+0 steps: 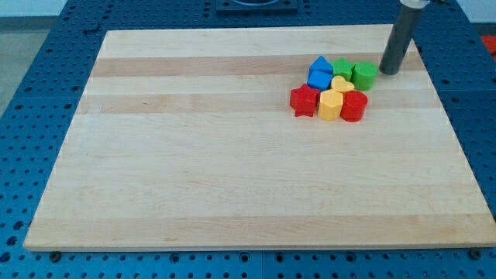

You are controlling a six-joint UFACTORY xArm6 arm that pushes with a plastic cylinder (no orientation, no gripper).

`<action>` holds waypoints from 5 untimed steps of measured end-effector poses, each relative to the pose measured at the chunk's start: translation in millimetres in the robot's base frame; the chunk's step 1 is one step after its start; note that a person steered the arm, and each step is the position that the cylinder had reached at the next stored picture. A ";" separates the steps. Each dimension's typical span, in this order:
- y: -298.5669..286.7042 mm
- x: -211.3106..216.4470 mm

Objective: Push green circle closer to yellow heart

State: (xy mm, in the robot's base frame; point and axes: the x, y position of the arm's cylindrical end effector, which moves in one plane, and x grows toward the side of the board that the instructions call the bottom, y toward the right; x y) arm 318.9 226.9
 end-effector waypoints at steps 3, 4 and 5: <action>-21.8 5.7; -37.0 5.7; -39.6 6.7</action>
State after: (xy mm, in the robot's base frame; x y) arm 325.6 187.3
